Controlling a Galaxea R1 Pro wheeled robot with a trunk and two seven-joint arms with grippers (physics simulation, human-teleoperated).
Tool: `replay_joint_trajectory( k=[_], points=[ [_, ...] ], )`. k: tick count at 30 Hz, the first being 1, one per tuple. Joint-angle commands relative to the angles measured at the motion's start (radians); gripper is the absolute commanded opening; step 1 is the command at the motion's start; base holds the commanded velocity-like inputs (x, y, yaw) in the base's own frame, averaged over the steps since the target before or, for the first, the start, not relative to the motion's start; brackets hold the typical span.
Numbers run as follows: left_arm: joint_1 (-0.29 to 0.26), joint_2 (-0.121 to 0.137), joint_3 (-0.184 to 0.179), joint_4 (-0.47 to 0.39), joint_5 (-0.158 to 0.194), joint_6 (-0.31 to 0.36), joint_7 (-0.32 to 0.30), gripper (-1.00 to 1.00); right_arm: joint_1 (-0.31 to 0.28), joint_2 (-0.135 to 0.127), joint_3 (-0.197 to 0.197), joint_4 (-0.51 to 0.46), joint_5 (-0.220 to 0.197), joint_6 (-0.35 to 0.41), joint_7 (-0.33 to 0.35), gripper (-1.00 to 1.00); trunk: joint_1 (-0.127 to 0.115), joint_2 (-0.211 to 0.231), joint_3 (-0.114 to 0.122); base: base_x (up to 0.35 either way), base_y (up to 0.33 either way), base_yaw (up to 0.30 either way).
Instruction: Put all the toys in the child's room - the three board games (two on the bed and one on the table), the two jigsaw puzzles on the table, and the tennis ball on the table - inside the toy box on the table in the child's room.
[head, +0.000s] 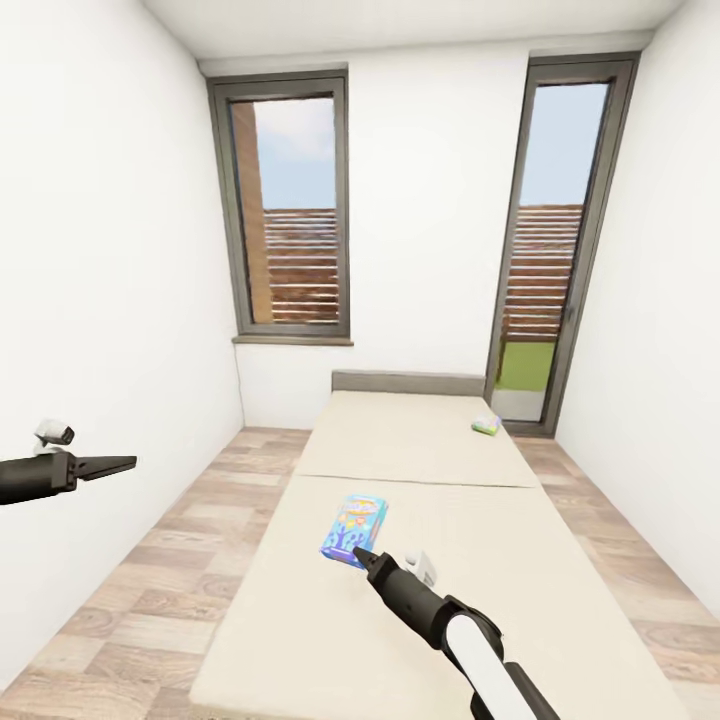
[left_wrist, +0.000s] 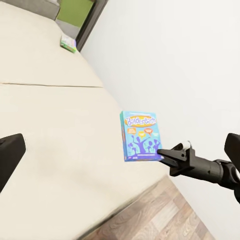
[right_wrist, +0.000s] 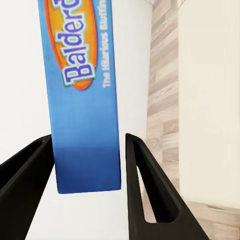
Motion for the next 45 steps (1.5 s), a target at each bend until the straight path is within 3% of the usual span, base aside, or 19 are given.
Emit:
replay_joint_trajectory(
  k=[1,7,12,17,45],
  points=[
    [-0.001,0.0,0.0,0.0,-0.001,0.01,-0.004,1.0,-0.001,0.0,0.001,-0.002,-0.011,0.002,-0.009,-1.0,0.0,-0.001,0.0,0.0,0.0,0.213],
    [-0.001,0.0,0.0,-0.005,0.0,0.008,-0.004,1.0,-0.001,0.001,0.001,-0.001,-0.002,0.001,-0.009,-1.0,0.0,-0.001,0.007,-0.149,-0.001,0.213],
    [-0.001,-0.001,0.0,-0.006,0.001,0.006,-0.004,1.0,-0.001,0.004,-0.003,-0.001,0.053,0.001,-0.009,-1.0,0.0,-0.001,0.012,-0.209,-0.07,0.214],
    [-0.001,-0.001,0.0,-0.006,0.001,0.005,-0.004,1.0,-0.001,0.007,-0.007,-0.001,0.076,0.001,-0.009,-1.0,0.0,-0.001,0.018,-0.068,-0.096,0.215],
    [-0.001,-0.002,0.0,-0.006,0.001,0.005,-0.004,1.0,-0.001,0.016,-0.007,0.0,0.081,0.001,-0.009,-1.0,0.0,-0.001,0.05,-0.108,-0.149,0.217]
  ],
)
